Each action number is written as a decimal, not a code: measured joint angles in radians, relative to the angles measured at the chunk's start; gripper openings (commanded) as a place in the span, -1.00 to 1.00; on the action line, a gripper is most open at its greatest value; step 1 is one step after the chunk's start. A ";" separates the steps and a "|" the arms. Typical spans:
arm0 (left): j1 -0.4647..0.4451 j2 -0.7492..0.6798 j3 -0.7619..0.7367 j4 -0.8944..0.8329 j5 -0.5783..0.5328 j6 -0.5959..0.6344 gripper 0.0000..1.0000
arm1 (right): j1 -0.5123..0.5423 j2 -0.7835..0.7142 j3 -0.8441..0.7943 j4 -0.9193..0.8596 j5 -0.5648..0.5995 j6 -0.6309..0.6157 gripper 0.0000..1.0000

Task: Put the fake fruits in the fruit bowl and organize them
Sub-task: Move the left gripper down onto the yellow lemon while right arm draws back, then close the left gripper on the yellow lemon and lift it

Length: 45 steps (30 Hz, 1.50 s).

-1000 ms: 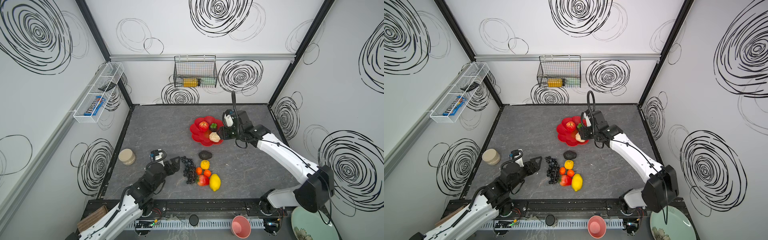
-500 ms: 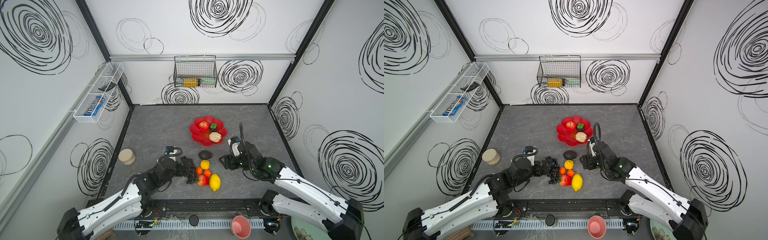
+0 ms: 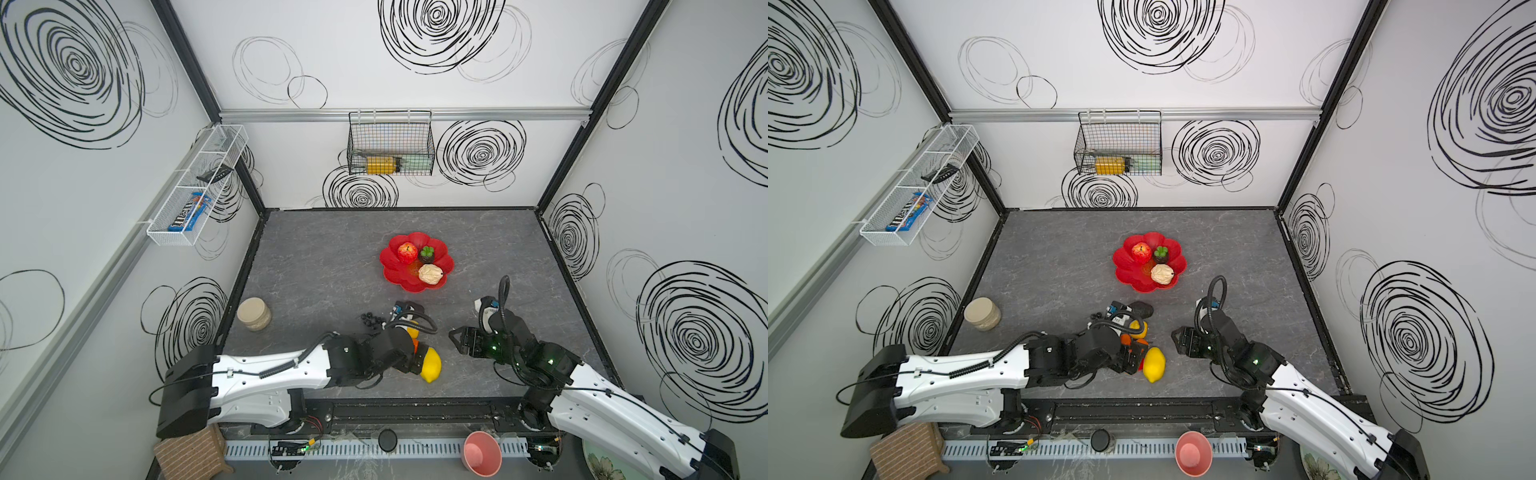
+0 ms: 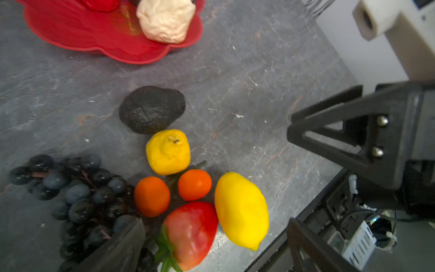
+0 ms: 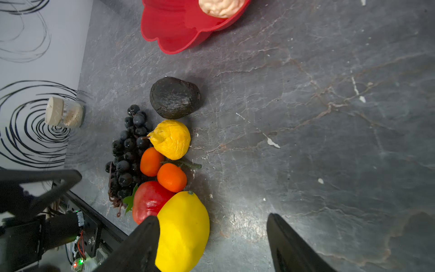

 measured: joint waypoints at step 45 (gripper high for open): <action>-0.140 0.525 0.329 -0.214 -0.027 -0.146 0.55 | 0.000 -0.290 0.023 -0.162 0.224 0.101 0.55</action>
